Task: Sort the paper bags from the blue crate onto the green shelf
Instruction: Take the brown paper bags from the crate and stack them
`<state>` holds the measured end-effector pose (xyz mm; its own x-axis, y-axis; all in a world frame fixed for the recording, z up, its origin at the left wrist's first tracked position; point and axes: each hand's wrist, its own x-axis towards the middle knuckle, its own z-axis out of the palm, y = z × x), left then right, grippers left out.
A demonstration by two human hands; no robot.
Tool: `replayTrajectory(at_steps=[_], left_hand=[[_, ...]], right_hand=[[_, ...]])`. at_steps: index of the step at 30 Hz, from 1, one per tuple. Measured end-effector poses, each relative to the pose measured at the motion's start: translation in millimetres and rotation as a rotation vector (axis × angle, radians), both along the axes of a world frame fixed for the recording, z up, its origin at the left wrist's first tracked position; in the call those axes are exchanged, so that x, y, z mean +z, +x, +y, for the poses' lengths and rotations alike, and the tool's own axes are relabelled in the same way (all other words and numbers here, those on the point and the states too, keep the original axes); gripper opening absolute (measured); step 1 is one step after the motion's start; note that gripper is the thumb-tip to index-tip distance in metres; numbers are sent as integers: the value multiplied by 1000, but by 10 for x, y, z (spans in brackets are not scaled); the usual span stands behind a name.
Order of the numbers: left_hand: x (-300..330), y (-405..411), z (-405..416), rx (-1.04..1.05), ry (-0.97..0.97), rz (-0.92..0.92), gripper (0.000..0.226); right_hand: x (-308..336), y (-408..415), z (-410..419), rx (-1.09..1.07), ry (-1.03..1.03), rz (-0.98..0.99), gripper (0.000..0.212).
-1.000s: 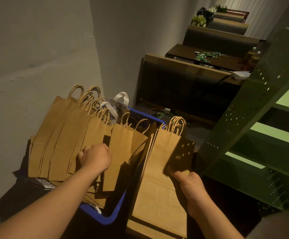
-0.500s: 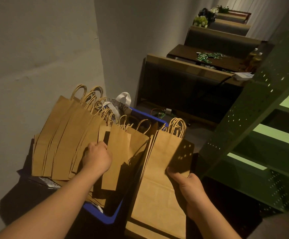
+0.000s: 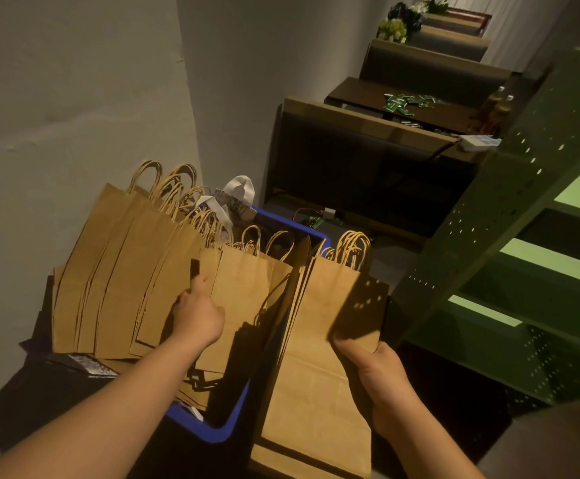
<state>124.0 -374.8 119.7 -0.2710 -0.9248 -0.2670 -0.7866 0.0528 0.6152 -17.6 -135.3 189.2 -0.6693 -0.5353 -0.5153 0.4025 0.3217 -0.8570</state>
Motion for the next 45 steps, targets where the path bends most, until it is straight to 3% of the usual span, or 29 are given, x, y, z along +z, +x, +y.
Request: replayTrajectory(at_steps=[3,7,12,16,21,27,31,36,39,45], left_hand=[[35,-29,-19,46,2,133,92],[147,-45,29,-49,23,182,61],[428,39,92,-113,-116,215,47],[737,124,112,-95,-157,341,54],[990,219,199,-90,-128,406,55],[1309,186,461,-106,-155,481,52],[1285,105,648,-114,72,608,34],[944,-62,886,-23,326,627,62],[754,-123,982,-6,413,655,64],[453,-244,1131,123,485,612,60]], right_hand=[[-40,7,-13,3,-16,12,45],[-26,54,-49,-29,-85,3,42],[61,90,-105,-39,-156,45,64],[228,73,-143,-7,-224,45,51],[477,76,-188,58,-289,56,17],[610,38,-199,89,-341,113,60],[617,-7,-142,90,-324,139,68],[527,-94,-3,82,-253,165,81],[439,-126,93,110,-244,182,66],[245,-177,221,163,-220,168,65]])
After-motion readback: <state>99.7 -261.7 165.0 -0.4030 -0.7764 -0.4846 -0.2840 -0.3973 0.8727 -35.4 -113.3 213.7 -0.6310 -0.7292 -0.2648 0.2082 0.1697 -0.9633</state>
